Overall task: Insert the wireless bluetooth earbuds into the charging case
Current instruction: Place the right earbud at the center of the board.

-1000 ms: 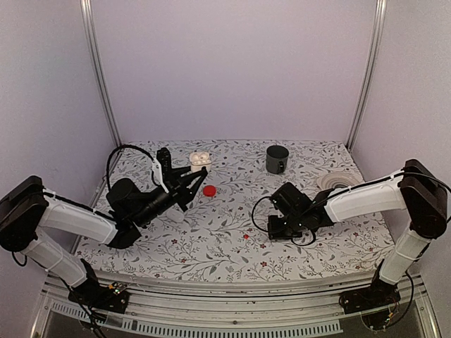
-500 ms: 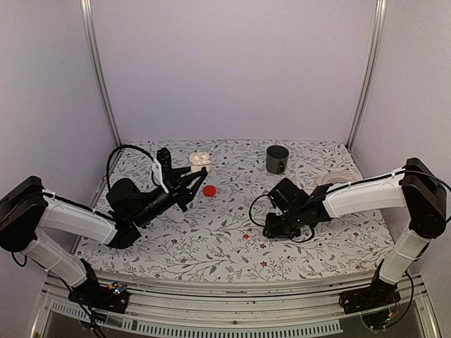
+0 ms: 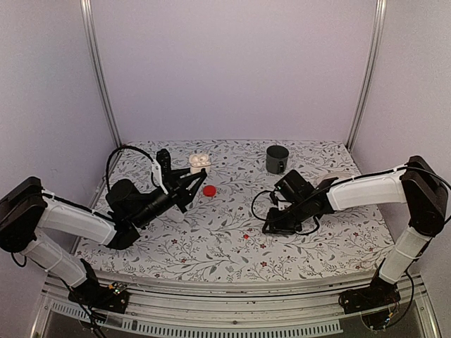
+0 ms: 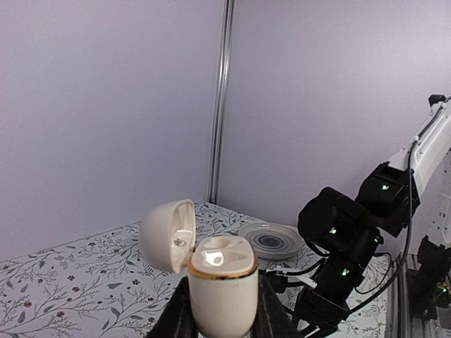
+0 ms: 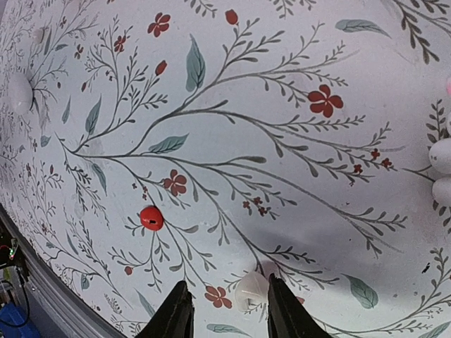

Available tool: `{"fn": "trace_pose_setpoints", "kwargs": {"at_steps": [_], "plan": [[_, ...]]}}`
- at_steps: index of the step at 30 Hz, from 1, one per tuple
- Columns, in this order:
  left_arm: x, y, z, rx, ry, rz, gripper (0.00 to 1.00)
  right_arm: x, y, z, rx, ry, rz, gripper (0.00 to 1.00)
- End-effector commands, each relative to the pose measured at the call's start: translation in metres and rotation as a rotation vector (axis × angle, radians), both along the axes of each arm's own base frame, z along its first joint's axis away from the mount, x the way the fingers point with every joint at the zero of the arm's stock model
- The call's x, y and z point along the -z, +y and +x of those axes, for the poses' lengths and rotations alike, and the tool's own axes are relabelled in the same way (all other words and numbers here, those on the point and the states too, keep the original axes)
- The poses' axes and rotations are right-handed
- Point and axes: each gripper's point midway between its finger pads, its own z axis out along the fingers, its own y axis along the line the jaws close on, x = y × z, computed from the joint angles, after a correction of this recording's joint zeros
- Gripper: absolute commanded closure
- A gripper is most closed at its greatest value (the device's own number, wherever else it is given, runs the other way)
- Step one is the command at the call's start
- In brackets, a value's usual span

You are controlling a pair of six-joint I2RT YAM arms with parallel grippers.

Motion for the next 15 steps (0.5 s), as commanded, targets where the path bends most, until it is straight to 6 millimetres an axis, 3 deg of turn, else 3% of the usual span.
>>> {"fn": "trace_pose_setpoints", "kwargs": {"at_steps": [1, 15], "plan": [[-0.007, 0.004, -0.002, 0.001, -0.007, -0.018, 1.00, 0.007, 0.003, -0.008, -0.061, 0.033, 0.016, 0.62], [-0.008, 0.005, -0.002, 0.000, -0.007, -0.017, 1.00, 0.019, -0.014, -0.013, -0.027, 0.081, -0.058, 0.63]]}}
